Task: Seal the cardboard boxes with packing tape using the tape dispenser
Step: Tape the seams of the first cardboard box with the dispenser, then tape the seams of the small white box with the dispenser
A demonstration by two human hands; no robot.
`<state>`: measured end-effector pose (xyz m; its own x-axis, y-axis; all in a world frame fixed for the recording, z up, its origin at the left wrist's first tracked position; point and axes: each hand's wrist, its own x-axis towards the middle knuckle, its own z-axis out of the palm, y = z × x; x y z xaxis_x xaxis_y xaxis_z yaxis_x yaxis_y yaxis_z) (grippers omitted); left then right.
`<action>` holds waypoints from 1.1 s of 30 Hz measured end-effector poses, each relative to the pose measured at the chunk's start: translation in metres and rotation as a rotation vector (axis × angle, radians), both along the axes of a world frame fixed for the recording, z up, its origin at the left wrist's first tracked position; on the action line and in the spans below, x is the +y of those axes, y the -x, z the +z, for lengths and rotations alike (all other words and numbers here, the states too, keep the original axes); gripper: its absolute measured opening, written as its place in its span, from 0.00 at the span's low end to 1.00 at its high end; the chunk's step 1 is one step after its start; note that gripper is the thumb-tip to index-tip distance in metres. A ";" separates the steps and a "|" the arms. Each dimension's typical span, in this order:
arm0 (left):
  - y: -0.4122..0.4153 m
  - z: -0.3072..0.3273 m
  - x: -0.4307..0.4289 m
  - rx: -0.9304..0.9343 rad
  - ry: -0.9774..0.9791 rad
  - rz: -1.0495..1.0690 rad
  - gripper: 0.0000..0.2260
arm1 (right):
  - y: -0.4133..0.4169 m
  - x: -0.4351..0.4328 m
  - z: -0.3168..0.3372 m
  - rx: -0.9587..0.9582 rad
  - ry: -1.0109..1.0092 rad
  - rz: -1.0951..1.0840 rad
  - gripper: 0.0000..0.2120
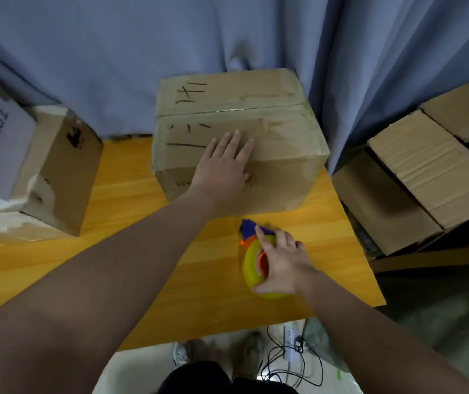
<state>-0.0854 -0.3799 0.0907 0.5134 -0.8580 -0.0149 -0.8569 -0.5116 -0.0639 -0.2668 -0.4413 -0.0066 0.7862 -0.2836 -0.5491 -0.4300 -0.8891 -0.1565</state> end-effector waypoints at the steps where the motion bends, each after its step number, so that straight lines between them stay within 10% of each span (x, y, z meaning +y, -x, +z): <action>1: -0.001 0.000 0.012 -0.001 0.012 0.008 0.29 | -0.011 0.008 0.000 -0.011 0.006 0.041 0.63; 15: -0.037 -0.013 0.223 0.060 -0.030 0.332 0.26 | -0.112 0.103 0.006 0.069 0.000 0.290 0.52; 22: -0.107 0.012 0.291 0.014 0.168 0.346 0.24 | -0.210 0.166 0.086 -0.335 -0.192 0.257 0.19; 28: -0.207 0.066 0.369 -0.196 0.422 0.335 0.25 | -0.309 0.239 0.141 -0.764 -0.329 0.076 0.09; 33: -0.262 0.090 0.403 0.044 0.363 0.594 0.37 | -0.353 0.279 0.168 -0.946 -0.554 -0.211 0.09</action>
